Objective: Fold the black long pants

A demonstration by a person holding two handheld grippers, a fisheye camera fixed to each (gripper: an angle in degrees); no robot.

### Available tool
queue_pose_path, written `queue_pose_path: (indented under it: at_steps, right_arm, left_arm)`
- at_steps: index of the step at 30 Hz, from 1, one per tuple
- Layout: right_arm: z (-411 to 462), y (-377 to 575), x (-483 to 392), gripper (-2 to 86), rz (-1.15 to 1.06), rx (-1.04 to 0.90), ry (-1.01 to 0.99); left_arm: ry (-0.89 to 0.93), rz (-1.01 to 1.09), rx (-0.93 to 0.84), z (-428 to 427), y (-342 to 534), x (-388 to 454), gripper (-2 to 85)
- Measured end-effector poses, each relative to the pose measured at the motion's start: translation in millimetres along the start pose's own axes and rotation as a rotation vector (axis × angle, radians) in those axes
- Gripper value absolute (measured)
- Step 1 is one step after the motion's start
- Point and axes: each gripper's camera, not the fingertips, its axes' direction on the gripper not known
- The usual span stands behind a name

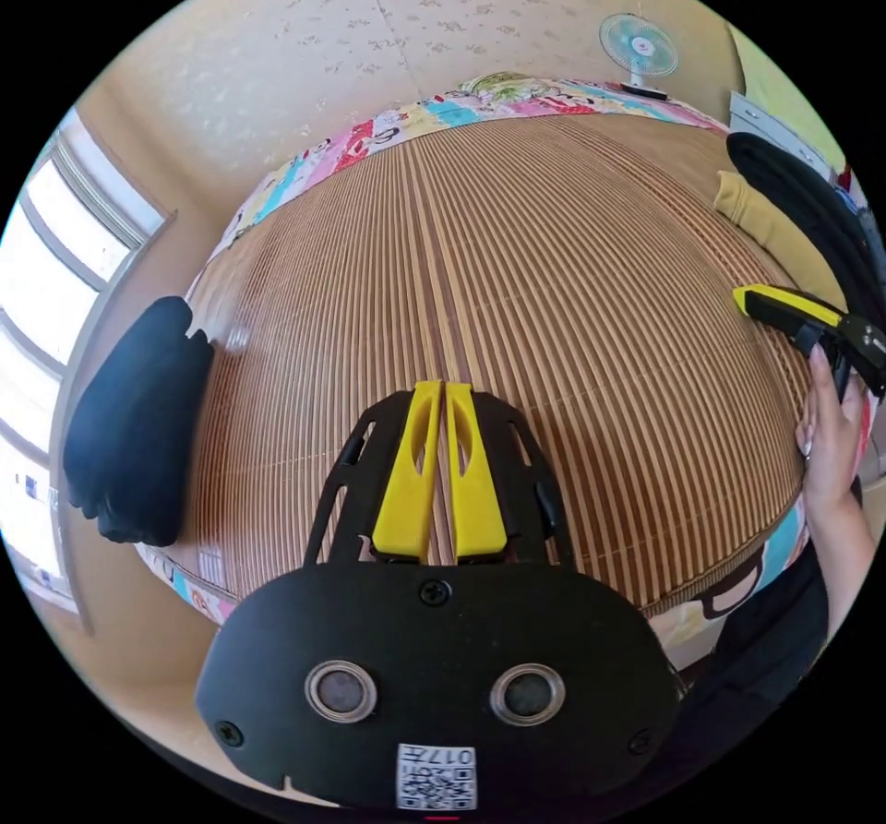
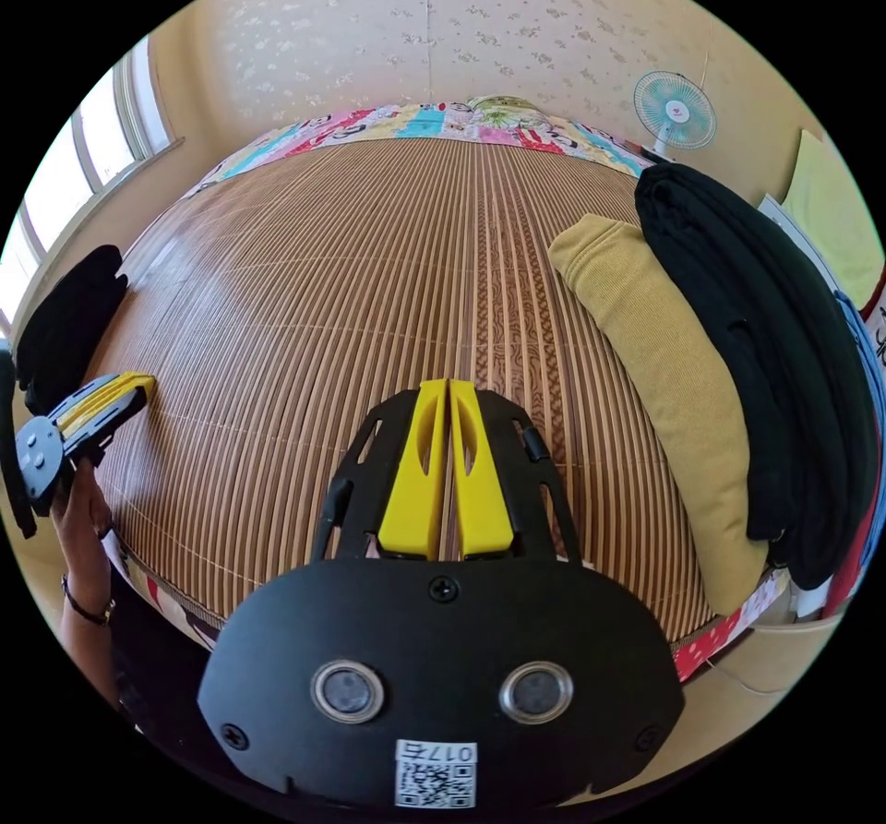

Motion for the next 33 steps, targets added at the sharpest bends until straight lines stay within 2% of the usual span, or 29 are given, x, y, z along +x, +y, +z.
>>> queue_pose_path:
  at_steps: [4,6,9,13,19,22,27,33]
  right_arm:
    - [1,1,-1,0.4,-0.004,0.0,0.009]
    - [1,1,-3,0.4,-0.008,0.001,0.019]
    - [2,2,-3,0.4,-0.008,0.003,0.02]
    - [3,4,3,0.6,0.005,0.009,-0.011]
    - [6,5,-4,0.6,-0.007,0.011,0.019]
    - [8,5,-10,0.5,-0.02,0.014,0.048]
    - [11,5,-11,0.5,-0.017,0.012,0.042]
    - [16,6,-20,0.5,-0.029,0.01,0.071]
  left_arm:
    - [-0.1,-0.05,-0.014,-3,-4,23,-1.0]
    - [-0.088,-0.073,-0.015,-5,-5,23,-1.0]
    - [0.0,-0.113,-0.011,-10,-6,15,-1.0]
    - [0.203,-0.164,-0.017,-15,-4,-10,-1.0]
    - [0.453,-0.127,0.012,-17,22,-54,-0.5]
    - [0.435,-0.177,0.035,-24,38,-79,-0.3]
    - [0.265,-0.329,0.119,-49,57,-132,1.2]
    - [0.194,-0.468,0.199,-84,74,-226,6.9]
